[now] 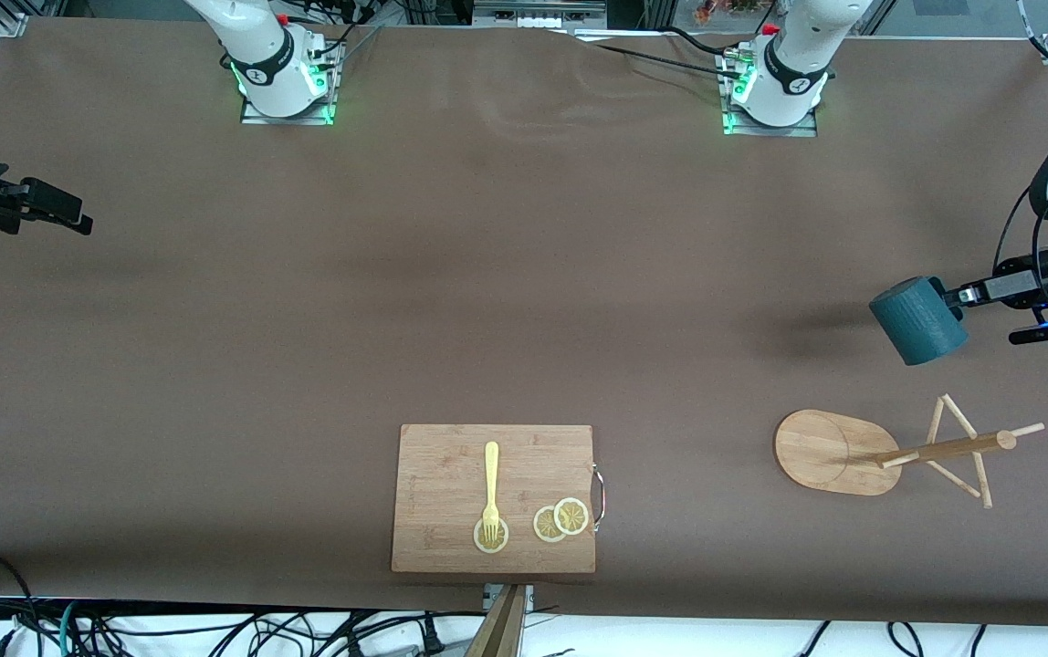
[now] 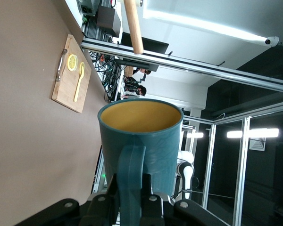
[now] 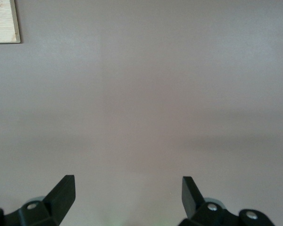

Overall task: Pass cup and hang on rack
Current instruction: 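Carry the mug with the left gripper over the wooden rack peg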

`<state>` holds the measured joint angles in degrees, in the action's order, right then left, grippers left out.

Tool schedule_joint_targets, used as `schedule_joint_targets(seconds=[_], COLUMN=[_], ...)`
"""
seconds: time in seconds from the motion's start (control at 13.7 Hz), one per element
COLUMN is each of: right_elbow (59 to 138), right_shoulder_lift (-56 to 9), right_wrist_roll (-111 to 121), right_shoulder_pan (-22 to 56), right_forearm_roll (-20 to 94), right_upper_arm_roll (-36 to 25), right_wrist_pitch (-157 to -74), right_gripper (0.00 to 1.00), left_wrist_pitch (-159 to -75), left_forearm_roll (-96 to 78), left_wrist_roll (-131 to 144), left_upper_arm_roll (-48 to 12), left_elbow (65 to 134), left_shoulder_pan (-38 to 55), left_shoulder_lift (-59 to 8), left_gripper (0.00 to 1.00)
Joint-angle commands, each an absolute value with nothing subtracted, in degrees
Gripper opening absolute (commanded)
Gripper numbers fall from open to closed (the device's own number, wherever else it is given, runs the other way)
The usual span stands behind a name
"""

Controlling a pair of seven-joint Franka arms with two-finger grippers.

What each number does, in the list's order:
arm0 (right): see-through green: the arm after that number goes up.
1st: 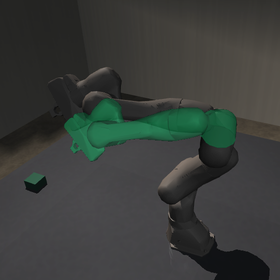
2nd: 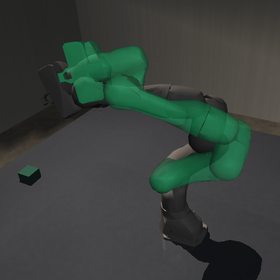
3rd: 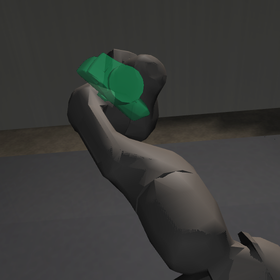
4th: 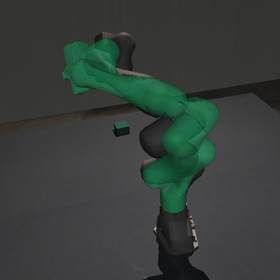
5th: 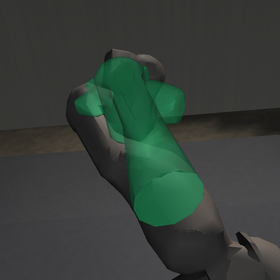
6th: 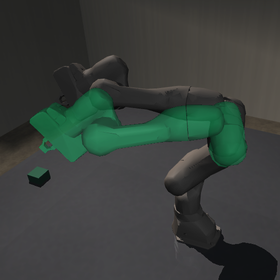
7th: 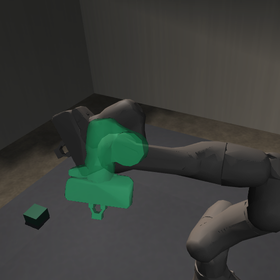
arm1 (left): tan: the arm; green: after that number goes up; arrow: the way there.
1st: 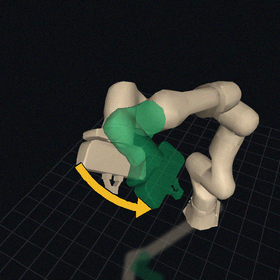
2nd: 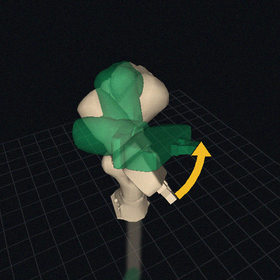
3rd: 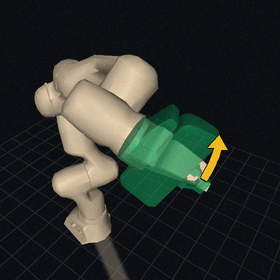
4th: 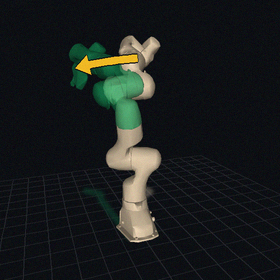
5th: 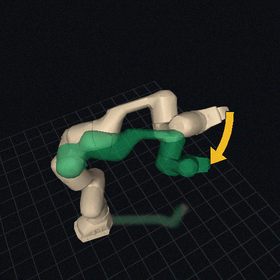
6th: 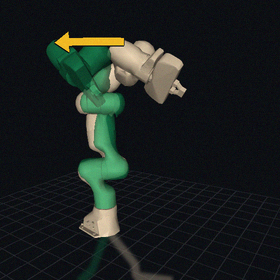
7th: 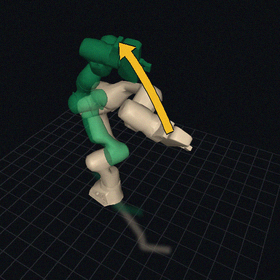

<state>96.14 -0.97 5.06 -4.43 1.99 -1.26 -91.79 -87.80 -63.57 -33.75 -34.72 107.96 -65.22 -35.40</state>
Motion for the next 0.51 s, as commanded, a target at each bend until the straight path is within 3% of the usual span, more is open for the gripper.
schedule_joint_targets(seconds=[0.0,0.44], right_elbow=[95.19,95.19], right_shoulder_lift=[-1.14,-1.14], right_wrist_roll=[5.63,5.63], right_shoulder_pan=[-5.01,-5.01], right_forearm_roll=[2.9,2.9], right_upper_arm_roll=[-1.05,-1.05], right_wrist_pitch=[-90.79,-90.79], right_gripper=[1.0,1.0], left_wrist_pitch=[-86.92,-87.28], left_forearm_roll=[-64.42,-64.6], left_wrist_roll=[-31.55,-30.76], left_upper_arm_roll=[-34.98,-34.54], left_elbow=[103.02,98.45], left_shoulder_pan=[-63.99,-61.88], left_shoulder_lift=[-39.19,-43.93], left_gripper=[0.0,0.0])
